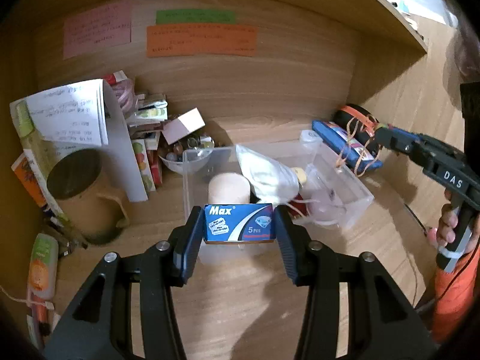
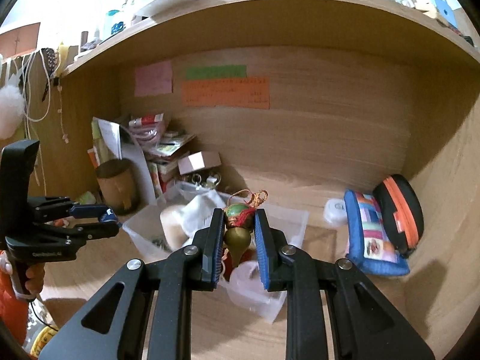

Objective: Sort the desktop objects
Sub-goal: 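Carry the blade pack and ornament over the clear box with both tools, then open the left tool to drop the blade pack while the right tool releases the ornament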

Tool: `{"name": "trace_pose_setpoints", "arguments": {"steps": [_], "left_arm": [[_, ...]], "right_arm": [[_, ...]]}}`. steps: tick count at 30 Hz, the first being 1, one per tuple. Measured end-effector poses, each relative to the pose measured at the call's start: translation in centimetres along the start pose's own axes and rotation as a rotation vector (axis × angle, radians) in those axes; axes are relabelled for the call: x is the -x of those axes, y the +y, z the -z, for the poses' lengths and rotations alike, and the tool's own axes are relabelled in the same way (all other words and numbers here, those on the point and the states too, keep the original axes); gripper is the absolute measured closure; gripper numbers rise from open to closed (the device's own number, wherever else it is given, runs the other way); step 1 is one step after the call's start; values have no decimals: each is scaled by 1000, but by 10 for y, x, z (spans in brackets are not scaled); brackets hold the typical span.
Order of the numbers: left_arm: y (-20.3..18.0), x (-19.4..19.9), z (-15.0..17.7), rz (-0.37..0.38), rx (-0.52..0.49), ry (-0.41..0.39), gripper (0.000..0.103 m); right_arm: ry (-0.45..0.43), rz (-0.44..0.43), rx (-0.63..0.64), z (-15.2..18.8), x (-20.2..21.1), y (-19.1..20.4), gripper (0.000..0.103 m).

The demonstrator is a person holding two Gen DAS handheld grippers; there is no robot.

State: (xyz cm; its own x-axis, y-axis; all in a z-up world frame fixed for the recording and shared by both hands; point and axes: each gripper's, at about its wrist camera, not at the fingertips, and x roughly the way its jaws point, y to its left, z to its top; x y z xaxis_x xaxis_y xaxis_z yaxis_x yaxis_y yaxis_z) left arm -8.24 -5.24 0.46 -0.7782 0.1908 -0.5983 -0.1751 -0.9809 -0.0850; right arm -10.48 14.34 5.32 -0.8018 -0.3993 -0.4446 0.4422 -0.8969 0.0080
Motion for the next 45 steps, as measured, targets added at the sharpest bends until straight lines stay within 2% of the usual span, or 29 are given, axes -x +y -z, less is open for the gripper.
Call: {"name": "trace_pose_setpoints", "arguments": {"steps": [7,20,26,32,35,38,39,41,43,45], "left_arm": [[5,-36,-8,28,22,65,56],[13,-83,2,34,43,166,56],[10,-85,4,21,23,140,56],[9,-84,6,43,11,125,56],[10,-83,6,54,15,126,56],[9,-82,6,51,13,123,52],[9,-82,6,43,11,119,47],[7,-79,7,30,6,105,44],[4,-75,7,-5,-9,77,31],[4,-69,6,-19,-13,45,29]], "right_arm": [[36,-41,-53,1,-31,-8,85],[191,-97,-68,32,-90,-10,85],[233,-89,-67,38,-103,-12,85],[244,-75,-67,41,-105,-12,85],[248,-67,-64,42,-106,-11,79],[240,-56,-53,42,-105,-8,64],[234,-51,-46,41,-104,-7,58],[219,-46,-33,40,-101,-5,56],[211,-45,-30,39,-98,-4,54],[204,-34,-30,39,-97,-4,48]]}}
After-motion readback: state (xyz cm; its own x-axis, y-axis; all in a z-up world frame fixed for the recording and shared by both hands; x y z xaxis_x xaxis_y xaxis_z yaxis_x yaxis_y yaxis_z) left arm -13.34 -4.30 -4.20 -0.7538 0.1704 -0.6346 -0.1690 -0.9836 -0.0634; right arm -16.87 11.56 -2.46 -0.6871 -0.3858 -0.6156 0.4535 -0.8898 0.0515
